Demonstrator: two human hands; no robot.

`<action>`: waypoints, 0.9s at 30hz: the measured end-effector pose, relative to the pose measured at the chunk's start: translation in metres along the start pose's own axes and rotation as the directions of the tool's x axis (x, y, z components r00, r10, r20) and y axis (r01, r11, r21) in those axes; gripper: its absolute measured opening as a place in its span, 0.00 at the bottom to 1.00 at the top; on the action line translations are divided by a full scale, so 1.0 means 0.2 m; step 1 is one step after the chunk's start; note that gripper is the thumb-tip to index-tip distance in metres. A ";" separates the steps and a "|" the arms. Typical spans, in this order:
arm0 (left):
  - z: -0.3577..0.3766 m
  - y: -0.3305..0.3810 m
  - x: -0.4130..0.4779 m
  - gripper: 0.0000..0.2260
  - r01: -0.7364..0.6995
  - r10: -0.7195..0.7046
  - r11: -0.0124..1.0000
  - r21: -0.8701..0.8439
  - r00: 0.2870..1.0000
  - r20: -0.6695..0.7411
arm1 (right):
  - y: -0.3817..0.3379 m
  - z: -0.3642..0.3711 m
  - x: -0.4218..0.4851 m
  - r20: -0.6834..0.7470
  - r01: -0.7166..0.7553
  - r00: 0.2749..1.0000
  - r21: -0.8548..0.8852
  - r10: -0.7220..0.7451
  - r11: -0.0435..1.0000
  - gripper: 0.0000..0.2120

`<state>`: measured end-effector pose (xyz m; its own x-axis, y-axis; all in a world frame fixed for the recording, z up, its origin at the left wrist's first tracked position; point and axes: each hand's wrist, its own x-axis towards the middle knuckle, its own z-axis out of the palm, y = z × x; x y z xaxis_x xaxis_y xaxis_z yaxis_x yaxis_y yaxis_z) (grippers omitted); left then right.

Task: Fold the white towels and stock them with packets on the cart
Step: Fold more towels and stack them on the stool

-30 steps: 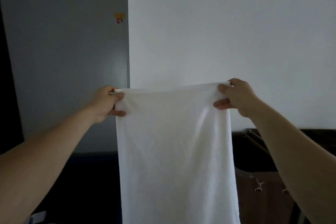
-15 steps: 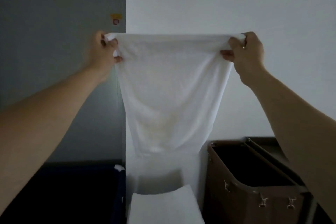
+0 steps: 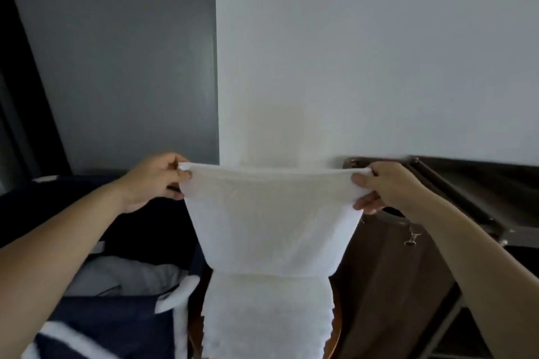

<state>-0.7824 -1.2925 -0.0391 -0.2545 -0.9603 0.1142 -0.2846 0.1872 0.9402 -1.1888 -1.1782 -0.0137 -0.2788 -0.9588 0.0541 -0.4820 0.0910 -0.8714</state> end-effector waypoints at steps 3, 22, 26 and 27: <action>0.06 -0.22 -0.06 0.06 0.150 -0.159 0.984 0.098 0.982 0.102 | 0.20 0.06 0.00 0.081 -0.081 0.992 -0.144 0.093 0.986 0.09; 0.71 -1.36 1.04 0.01 0.541 -0.535 0.841 -0.003 0.833 0.142 | 1.19 0.80 1.03 -0.084 -0.547 0.836 -0.066 0.542 0.834 0.09; 0.80 -1.62 1.05 0.09 0.672 -0.646 0.739 -0.047 0.726 0.236 | 1.37 0.91 1.03 -0.074 -0.614 0.784 0.060 0.617 0.787 0.10; 0.80 -1.65 1.04 0.10 0.707 -0.670 0.704 -0.065 0.691 0.271 | 1.41 0.92 1.01 -0.077 -0.643 0.757 0.081 0.648 0.761 0.12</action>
<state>-0.8884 -1.5206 -0.3771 -0.2360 -0.7332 -0.6377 -0.3207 -0.5607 0.7634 -1.2279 -1.3955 -0.3382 -0.5879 -0.6464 -0.4864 -0.1201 0.6643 -0.7377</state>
